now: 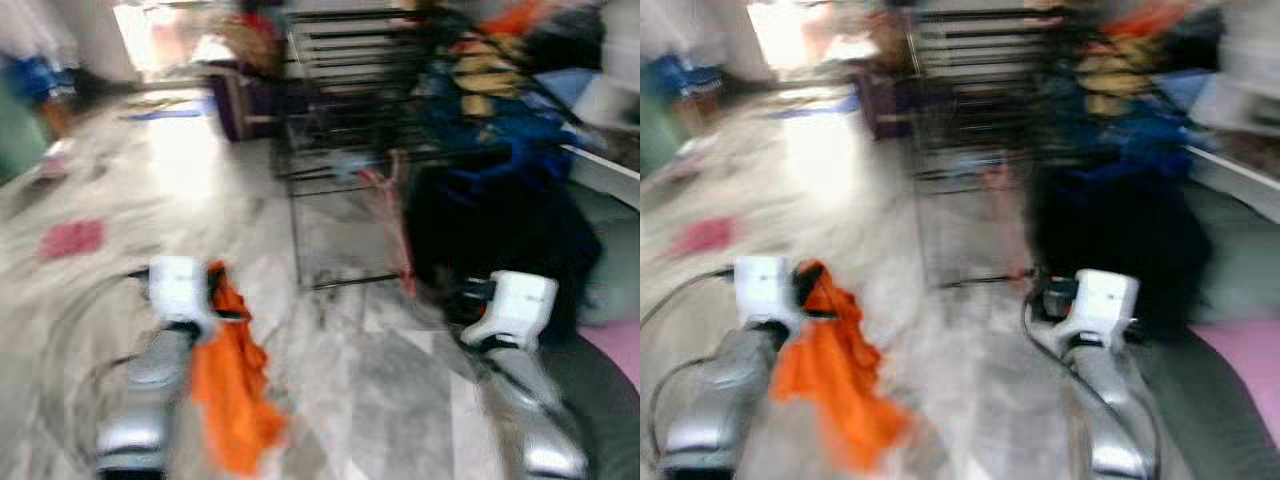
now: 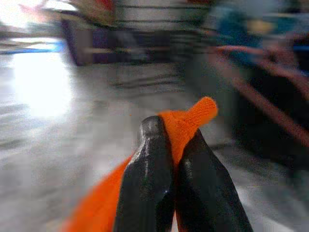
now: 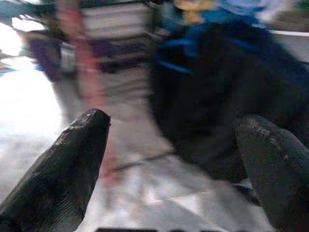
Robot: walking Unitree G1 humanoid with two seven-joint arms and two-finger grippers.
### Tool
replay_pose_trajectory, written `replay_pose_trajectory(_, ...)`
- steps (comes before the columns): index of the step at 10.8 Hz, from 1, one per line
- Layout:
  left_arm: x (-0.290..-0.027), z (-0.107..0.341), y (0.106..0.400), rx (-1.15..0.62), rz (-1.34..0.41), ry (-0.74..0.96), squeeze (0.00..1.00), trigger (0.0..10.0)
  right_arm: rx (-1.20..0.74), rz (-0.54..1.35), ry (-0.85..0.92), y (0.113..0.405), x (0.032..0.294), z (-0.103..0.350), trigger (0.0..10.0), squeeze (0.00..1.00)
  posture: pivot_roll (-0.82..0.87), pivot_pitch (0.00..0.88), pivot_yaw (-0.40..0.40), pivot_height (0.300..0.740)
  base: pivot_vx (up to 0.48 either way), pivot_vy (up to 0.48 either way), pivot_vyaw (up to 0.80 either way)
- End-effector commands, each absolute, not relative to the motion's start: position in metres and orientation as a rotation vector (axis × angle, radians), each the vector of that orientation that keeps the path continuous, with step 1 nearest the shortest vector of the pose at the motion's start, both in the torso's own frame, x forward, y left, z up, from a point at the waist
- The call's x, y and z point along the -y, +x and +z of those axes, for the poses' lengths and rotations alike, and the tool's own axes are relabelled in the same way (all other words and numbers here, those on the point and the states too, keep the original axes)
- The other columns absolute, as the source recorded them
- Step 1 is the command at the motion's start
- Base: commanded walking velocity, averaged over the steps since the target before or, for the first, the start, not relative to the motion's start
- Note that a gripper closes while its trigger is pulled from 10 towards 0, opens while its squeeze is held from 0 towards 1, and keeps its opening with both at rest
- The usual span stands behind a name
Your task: Hang hanger
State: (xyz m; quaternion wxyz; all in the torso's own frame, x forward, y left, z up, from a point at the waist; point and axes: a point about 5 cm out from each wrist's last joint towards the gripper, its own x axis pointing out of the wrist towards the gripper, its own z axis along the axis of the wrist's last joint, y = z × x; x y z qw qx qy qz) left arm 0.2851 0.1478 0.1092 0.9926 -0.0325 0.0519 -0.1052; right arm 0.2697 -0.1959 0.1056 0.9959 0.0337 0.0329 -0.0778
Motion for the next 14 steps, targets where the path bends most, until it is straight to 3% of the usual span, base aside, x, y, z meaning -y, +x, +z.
replay_pose_trajectory(1, -0.157, 0.114, 0.285, -0.088, -0.185, -0.043, 0.00, 10.0, -0.046, -0.121, 0.091, 0.273, 0.183, 0.112, 10.0, 0.00, 0.01, 0.077, 0.001, 0.740, 0.480, 0.000, -0.43)
replay_pose_trajectory(6, -0.154, 0.109, 0.287, -0.107, -0.148, -0.042, 0.00, 10.0, -0.067, -0.079, 0.054, 0.272, 0.182, 0.111, 10.0, 0.00, 0.00, 0.065, -0.010, 0.740, 0.432, 0.000, 0.16)
replay_pose_trajectory(8, -0.155, 0.109, 0.286, -0.097, -0.113, -0.040, 0.00, 10.0, -0.059, -0.069, 0.053, 0.275, 0.180, 0.113, 10.0, 0.00, 0.01, 0.059, -0.011, 0.740, 0.000, 0.000, 0.76)
replay_pose_trajectory(12, -0.160, 0.107, 0.283, -0.125, -0.103, -0.028, 0.00, 10.0, -0.123, -0.047, 0.051, 0.268, 0.178, 0.099, 10.0, 0.00, 0.03, 0.055, -0.013, 0.740, 0.000, 0.000, 0.00)
replay_pose_trajectory(14, -0.161, 0.104, 0.282, -0.158, -0.114, -0.024, 0.00, 10.0, -0.234, -0.004, -0.022, 0.270, 0.194, 0.087, 10.0, 0.00, 0.04, 0.056, -0.017, 0.740, 0.000, 0.000, 0.00)
